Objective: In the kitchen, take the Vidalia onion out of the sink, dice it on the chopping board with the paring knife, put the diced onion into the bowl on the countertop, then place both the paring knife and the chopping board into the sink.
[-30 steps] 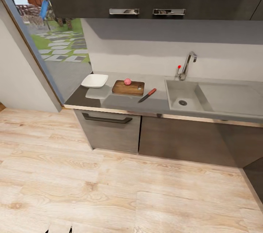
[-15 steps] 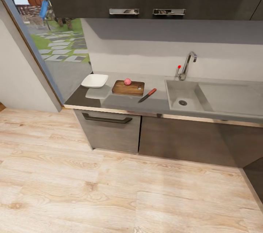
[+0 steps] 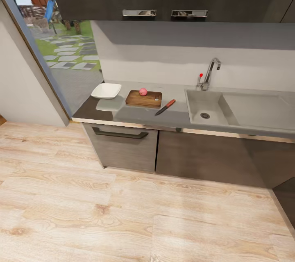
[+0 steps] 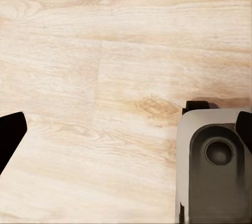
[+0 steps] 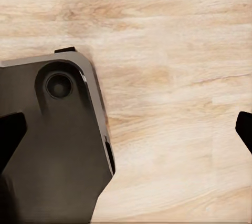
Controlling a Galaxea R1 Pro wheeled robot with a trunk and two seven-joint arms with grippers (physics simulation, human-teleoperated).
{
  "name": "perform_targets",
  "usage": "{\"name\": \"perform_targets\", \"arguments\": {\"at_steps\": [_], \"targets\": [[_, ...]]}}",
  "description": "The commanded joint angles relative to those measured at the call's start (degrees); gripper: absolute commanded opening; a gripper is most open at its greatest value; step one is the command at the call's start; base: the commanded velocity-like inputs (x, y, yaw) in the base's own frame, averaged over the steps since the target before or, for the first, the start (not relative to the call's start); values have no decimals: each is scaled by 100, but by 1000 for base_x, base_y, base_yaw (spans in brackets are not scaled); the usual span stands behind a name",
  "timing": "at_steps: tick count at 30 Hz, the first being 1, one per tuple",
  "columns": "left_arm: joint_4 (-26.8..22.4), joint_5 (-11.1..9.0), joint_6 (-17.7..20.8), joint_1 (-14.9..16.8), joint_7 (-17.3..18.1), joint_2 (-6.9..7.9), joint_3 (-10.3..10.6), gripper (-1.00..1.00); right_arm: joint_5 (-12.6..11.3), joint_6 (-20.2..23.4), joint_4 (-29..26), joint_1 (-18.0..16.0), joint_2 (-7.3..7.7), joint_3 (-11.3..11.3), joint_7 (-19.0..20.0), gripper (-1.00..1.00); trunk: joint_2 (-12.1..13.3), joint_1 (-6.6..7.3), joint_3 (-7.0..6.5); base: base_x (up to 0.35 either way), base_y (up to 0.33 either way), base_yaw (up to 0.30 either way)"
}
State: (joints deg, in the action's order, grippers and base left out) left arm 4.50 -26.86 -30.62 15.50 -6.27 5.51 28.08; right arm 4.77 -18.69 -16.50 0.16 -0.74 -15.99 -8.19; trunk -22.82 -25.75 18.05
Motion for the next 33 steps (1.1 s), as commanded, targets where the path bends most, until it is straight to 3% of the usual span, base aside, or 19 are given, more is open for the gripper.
{"name": "perform_targets", "arguments": {"at_steps": [1,7,21,23,26,28,31,33], "targets": [[16,-12,37,6,-18,-6,48,100,50,-1,0,2,-5,-27,-17,100,-9,-3,8,0,0,0],[10,-12,303,5,25,-18,48,100,50,2,30,2,-5,-27,-16,100,-9,-3,8,0,0,0],[8,-12,311,6,37,-11,48,100,50,6,33,2,-5,-27,-16,100,-9,-3,8,0,0,0],[8,-12,308,5,99,79,44,100,50,6,33,2,-5,-27,-16,100,-9,-3,8,0,0,0],[-1,-68,284,-111,577,241,40,100,50,6,33,2,-5,-27,-16,100,-9,-3,8,0,0,0],[-52,-203,112,-338,717,270,40,100,50,6,33,2,-5,-27,-16,100,-9,-3,8,0,0,0],[-308,-400,-778,-814,816,291,34,100,50,6,33,2,-5,-27,-16,100,-9,-3,8,0,0,0],[-561,-464,-1657,-1250,841,297,32,100,50,6,33,2,-5,-27,-16,100,-9,-3,8,0,0,0]]}}
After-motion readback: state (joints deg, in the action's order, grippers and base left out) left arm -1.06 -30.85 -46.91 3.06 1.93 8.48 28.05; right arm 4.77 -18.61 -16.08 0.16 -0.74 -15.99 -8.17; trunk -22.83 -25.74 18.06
